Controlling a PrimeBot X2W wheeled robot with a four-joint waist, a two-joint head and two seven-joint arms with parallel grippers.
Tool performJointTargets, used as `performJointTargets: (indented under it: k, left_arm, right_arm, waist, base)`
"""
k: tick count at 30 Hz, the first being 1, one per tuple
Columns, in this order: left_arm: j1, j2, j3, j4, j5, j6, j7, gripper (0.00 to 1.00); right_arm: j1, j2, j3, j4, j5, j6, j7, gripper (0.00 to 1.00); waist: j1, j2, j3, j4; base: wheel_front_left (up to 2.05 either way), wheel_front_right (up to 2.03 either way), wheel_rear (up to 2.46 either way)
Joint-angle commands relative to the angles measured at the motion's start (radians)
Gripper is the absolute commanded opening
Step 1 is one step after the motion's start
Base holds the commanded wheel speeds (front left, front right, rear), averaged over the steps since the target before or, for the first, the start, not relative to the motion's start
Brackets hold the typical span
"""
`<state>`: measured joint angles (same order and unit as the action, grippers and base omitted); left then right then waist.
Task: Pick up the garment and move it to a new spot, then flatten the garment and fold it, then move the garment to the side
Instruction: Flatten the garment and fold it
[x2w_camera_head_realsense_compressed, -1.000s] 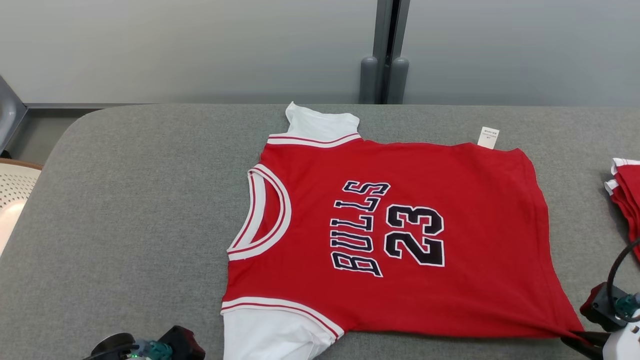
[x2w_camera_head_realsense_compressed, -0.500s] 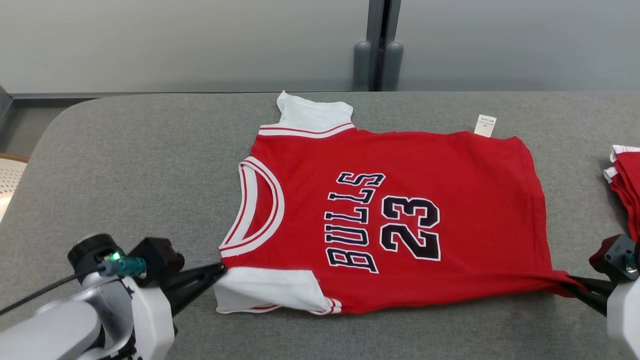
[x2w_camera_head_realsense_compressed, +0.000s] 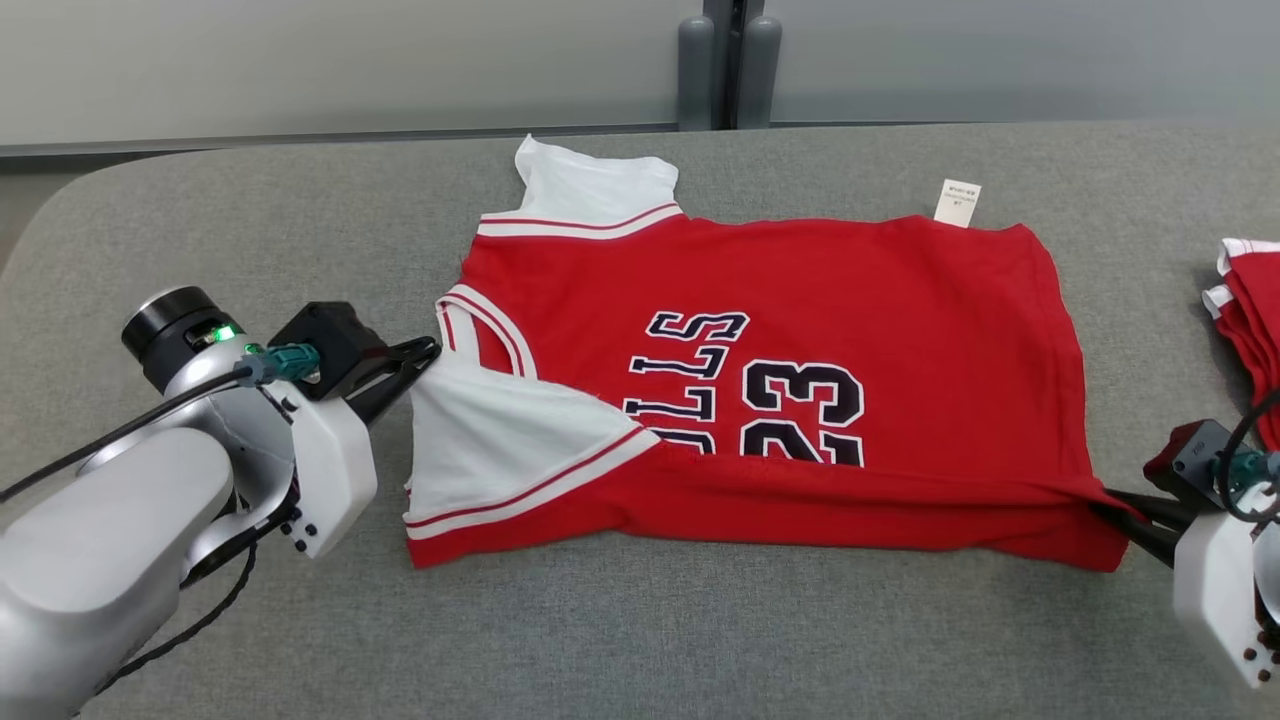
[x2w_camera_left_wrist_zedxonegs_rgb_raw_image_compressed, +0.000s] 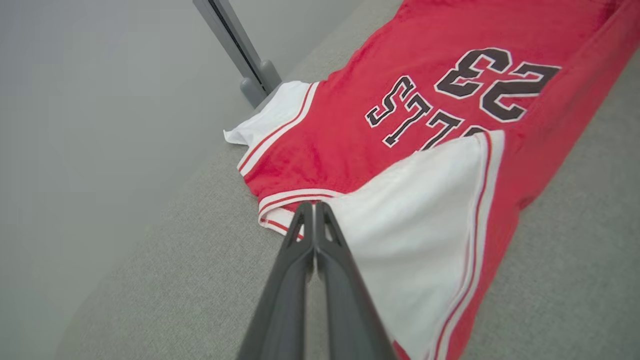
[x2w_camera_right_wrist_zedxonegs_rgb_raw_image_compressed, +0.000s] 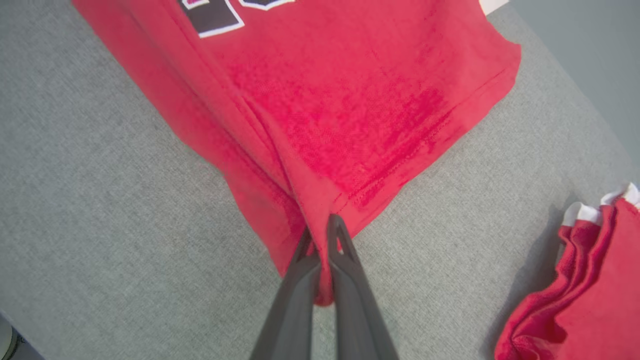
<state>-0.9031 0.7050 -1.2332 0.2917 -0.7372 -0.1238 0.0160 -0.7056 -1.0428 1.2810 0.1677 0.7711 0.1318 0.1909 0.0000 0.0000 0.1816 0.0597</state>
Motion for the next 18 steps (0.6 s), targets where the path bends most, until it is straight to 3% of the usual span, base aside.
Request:
performJointTargets:
  k: [1,18]
  left_arm:
    - [-0.028,-0.015,-0.007,0.034,0.007,-0.004,0.0,0.0]
    - [-0.13,-0.116,-0.046,0.211,0.062,-0.006,-0.02,0.0]
  right_arm:
    - [-0.021,0.014,0.0,0.012,-0.005,-0.002,-0.002,0.0]
    - [-0.093,0.091,0.0,0.136,-0.012,-0.002,-0.061,0.0]
  waist:
    - [0.0,0.0,0.015,-0.008]
    - [0.0,0.0,0.089,-0.021]
  base:
    - [0.0,0.0,0.0]
    - [0.0,0.0,0.0]
